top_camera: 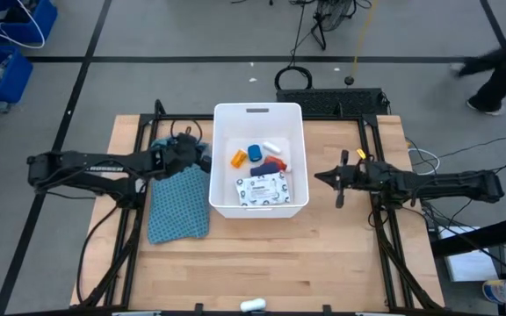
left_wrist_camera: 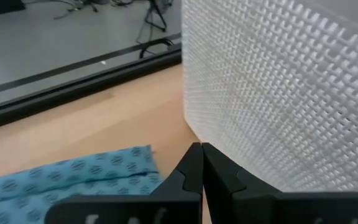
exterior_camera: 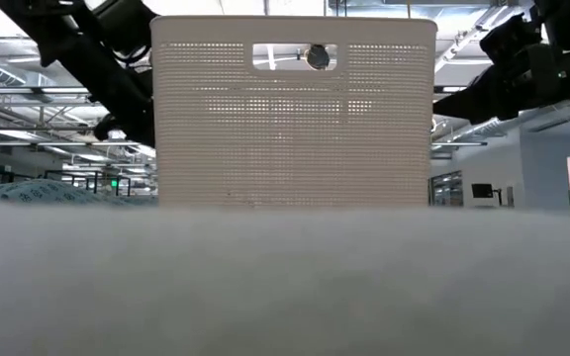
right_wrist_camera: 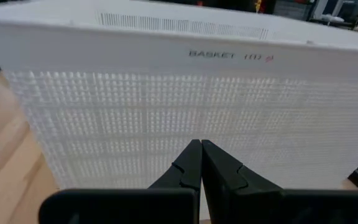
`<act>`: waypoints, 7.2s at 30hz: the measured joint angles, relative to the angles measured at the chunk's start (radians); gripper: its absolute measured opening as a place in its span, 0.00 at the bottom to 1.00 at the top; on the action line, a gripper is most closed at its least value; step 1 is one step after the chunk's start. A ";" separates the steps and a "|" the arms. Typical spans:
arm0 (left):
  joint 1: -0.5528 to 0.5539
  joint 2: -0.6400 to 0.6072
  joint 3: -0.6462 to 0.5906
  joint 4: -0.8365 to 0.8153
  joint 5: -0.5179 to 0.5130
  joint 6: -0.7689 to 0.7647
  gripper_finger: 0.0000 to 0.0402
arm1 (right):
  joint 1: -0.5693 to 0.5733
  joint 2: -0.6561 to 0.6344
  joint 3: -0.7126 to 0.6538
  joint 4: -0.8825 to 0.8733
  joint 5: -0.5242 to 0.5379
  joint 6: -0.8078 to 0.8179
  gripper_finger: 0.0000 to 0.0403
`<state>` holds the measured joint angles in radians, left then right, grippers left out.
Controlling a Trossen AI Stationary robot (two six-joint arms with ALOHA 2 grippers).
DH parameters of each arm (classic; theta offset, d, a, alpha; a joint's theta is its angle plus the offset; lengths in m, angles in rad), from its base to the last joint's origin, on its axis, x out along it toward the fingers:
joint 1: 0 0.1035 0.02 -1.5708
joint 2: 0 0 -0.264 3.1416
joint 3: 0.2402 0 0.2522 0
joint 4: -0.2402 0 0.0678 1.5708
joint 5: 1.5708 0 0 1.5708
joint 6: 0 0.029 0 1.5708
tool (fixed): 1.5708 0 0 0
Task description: Pick & place medical supplies in basket/bin
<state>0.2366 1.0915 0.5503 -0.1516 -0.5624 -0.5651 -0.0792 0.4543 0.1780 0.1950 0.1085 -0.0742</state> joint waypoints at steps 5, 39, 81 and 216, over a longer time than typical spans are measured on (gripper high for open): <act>0.037 0.043 0.000 0.066 0.087 0.028 0.00 | -0.014 0.055 0.000 0.025 -0.012 -0.007 0.00; 0.035 0.250 0.195 -0.011 0.221 0.107 0.00 | -0.084 0.192 0.000 0.229 -0.258 0.129 0.00; -0.092 -0.259 0.196 -0.243 0.062 0.433 0.00 | -0.092 -0.224 0.131 -0.389 -0.121 0.176 0.00; -0.473 -1.020 -0.541 0.229 0.326 0.664 0.08 | -0.090 -0.452 -0.144 -0.042 -0.425 0.167 0.00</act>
<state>-0.2367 0.0715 0.0097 0.0776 -0.2367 0.0994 -0.1688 0.0021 0.0338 0.1532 -0.3161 0.0925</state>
